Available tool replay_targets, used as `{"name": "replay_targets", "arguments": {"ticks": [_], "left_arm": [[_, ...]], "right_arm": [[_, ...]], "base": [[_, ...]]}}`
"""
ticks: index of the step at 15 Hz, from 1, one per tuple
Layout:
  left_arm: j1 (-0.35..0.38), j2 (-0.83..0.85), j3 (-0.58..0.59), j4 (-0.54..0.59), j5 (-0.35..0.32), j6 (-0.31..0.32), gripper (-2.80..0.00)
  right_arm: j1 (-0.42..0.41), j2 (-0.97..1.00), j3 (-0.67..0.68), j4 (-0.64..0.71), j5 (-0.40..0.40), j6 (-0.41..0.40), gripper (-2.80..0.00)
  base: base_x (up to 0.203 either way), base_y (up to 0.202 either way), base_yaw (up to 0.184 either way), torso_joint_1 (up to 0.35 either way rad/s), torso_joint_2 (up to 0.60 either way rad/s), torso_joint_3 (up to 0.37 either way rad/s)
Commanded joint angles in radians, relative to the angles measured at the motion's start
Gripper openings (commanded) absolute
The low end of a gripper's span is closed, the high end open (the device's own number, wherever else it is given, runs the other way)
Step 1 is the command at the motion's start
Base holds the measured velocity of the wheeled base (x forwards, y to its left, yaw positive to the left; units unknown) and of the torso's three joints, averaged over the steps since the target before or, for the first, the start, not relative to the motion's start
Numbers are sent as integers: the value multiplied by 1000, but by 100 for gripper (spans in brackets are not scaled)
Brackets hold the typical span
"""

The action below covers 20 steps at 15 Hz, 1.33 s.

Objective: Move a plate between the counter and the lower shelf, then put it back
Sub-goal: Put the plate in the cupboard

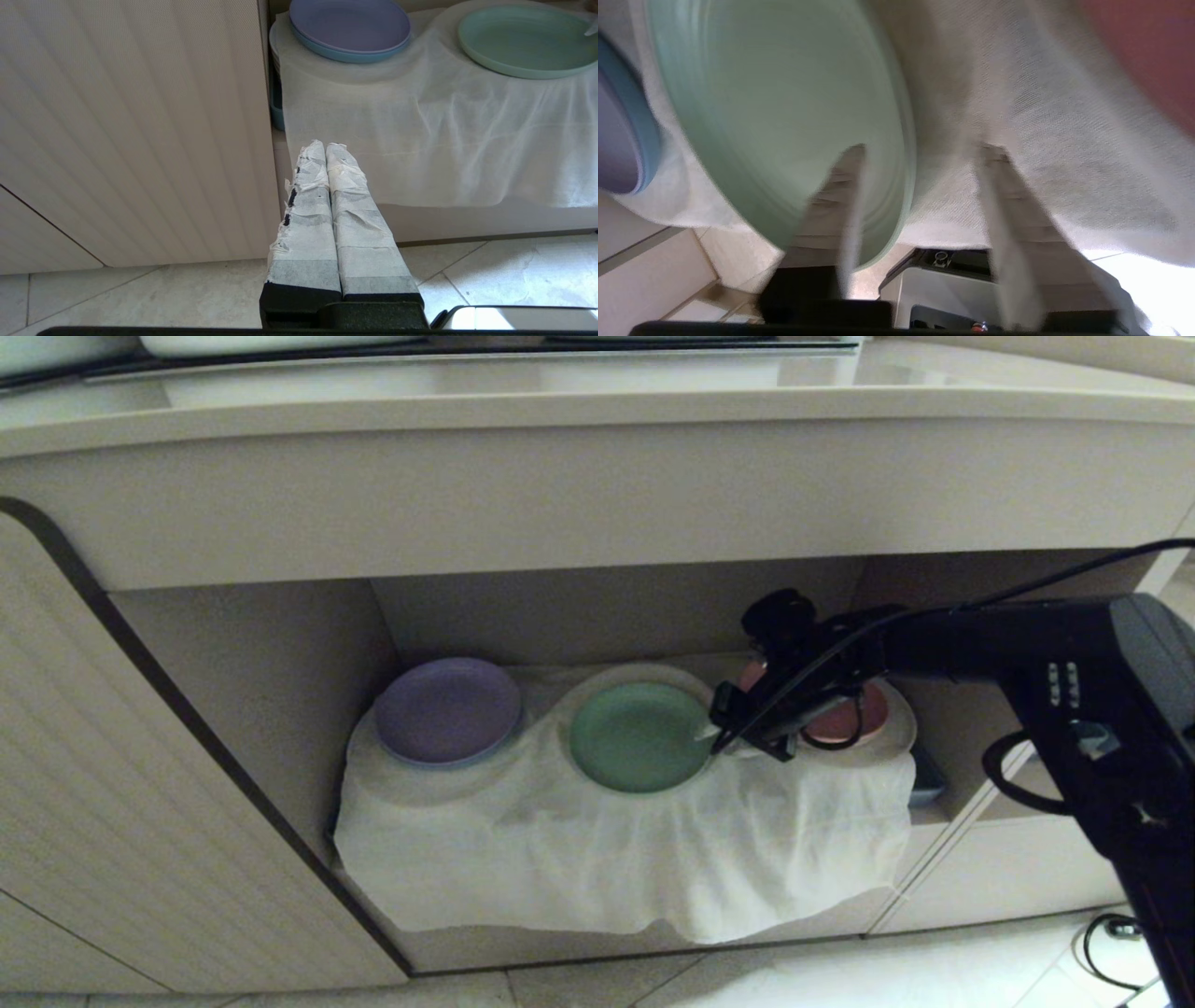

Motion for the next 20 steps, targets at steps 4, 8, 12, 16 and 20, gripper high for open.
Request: {"name": "replay_targets", "arguments": {"ticks": [4,8,12,16,20], "left_arm": [[0,0,0,0,0,-1,-280],[0,0,0,0,0,-1,-280],[0,0,0,0,0,-1,-280],[0,0,0,0,0,-1,-280],[0,0,0,0,0,-1,-280]], "right_arm": [[2,-8,0,13,-1,2,0],[2,-31,8,25,-1,-10,0],[2,-62,13,68,-1,-34,0],[2,-119,70,133,-1,-105,0],[2,-193,156,135,-1,-131,0]], "base": [[0,0,0,0,0,0],[0,0,0,0,0,0],[0,0,0,0,0,0],[0,0,0,0,0,0],[0,0,0,0,0,0]]}}
